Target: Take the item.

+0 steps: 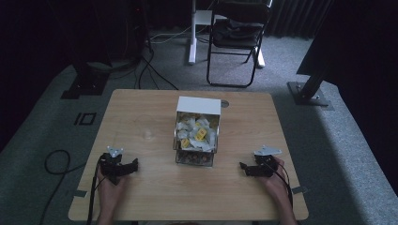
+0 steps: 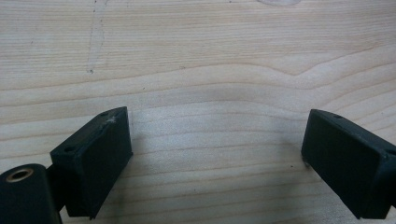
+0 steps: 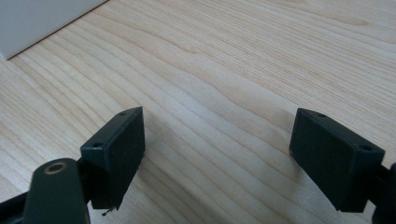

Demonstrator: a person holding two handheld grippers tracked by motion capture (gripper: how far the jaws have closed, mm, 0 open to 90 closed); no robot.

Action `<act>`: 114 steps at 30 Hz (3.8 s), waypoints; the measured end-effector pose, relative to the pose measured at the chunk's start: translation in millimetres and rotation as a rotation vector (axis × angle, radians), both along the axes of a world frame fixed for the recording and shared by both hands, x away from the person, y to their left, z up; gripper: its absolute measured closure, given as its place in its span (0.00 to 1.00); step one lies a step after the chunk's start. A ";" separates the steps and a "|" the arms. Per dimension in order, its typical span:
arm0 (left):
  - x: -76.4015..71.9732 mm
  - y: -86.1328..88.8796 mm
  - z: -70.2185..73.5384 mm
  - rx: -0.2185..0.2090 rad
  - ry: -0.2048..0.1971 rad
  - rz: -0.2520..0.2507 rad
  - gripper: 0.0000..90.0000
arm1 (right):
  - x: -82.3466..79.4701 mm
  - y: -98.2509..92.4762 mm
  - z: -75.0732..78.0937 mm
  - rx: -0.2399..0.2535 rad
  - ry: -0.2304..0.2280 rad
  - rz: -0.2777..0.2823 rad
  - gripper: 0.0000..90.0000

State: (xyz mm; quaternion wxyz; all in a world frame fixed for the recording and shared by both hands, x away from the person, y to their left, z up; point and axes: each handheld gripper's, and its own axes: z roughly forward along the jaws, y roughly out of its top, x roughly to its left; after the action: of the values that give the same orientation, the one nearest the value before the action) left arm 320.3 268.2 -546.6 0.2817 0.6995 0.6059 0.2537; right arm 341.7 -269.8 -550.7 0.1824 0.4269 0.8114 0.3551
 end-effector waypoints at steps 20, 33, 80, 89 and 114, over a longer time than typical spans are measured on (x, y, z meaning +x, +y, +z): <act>0.2 4.0 6.1 0.005 0.040 0.002 0.21 | 0.0 0.0 0.0 0.000 0.000 0.000 0.20; -8.0 11.9 17.7 -0.050 0.039 -0.047 0.37 | -0.1 0.1 0.0 0.000 0.000 -0.001 0.20; -39.6 -38.9 68.8 -0.071 -0.114 -0.228 0.38 | -0.2 0.4 -0.1 0.000 -0.001 0.006 0.20; -43.0 -53.9 73.7 -0.069 -0.129 -0.266 0.38 | -0.2 0.4 -0.1 0.000 -0.001 0.006 0.20; -48.2 -98.4 77.1 -0.100 -0.159 -0.378 0.38 | -0.2 0.4 -0.1 -0.001 -0.001 0.006 0.20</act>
State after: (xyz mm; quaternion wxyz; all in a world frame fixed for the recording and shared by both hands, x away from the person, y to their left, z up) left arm 272.1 169.8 -469.5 0.4055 0.7636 0.4517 0.2203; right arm 341.5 -269.4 -550.8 0.1820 0.4243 0.8127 0.3556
